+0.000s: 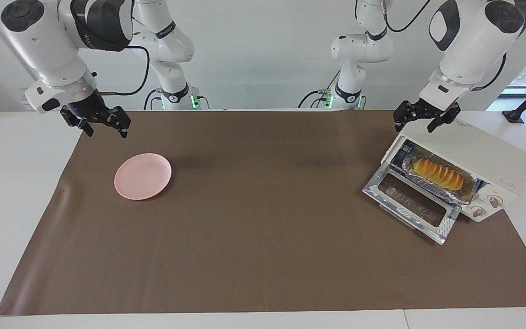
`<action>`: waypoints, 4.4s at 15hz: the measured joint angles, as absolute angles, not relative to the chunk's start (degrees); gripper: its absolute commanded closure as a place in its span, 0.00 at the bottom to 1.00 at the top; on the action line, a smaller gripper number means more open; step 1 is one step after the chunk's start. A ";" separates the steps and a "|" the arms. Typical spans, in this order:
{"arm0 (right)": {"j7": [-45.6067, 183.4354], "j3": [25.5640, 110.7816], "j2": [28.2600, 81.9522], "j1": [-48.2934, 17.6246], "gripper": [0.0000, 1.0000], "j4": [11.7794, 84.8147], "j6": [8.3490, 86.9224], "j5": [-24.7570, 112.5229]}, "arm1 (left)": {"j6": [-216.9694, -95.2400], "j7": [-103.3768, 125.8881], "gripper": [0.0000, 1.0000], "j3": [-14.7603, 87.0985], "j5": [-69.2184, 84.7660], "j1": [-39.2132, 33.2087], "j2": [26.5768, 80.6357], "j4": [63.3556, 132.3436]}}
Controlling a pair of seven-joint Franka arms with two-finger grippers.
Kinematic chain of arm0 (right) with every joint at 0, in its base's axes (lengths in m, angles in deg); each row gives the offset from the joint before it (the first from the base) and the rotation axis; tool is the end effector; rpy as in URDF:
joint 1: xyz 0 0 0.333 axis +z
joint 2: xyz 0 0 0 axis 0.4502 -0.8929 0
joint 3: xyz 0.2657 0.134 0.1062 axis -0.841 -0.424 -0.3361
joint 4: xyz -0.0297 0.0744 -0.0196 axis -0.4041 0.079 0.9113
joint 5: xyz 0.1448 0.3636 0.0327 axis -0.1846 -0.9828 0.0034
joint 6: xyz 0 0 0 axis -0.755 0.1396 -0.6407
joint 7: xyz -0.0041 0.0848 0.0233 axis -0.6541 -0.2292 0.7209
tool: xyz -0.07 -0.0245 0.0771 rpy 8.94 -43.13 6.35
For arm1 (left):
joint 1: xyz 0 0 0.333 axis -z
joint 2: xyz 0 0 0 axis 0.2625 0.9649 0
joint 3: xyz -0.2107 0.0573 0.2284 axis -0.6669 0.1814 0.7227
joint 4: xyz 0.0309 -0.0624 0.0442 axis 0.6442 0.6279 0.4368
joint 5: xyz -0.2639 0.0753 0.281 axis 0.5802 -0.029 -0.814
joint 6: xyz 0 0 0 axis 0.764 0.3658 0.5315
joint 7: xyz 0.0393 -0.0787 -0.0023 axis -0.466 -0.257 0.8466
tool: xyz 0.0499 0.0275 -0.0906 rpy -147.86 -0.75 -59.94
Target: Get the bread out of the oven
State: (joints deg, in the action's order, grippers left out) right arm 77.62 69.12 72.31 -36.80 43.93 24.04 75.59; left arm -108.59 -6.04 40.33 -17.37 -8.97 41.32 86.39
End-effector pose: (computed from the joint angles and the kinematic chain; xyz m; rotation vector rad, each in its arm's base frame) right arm 0.5430 -0.0370 0.5732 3.1164 -0.1174 -0.0971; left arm 0.5363 -0.0479 0.5849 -3.1333 0.1907 0.1249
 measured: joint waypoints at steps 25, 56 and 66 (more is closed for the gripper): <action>77.53 68.89 72.31 -36.66 0.00 43.93 24.04 75.59 | -113.46 40.95 0.00 43.60 -28.38 -4.49 68.93 68.94; 77.46 68.17 72.31 -35.94 0.00 43.85 24.31 75.58 | -121.97 41.44 0.00 43.96 -34.60 -7.34 66.05 82.13; 77.46 68.17 72.31 -35.94 0.00 43.87 24.41 75.58 | -125.61 41.44 0.00 44.28 -34.67 -8.96 64.75 86.78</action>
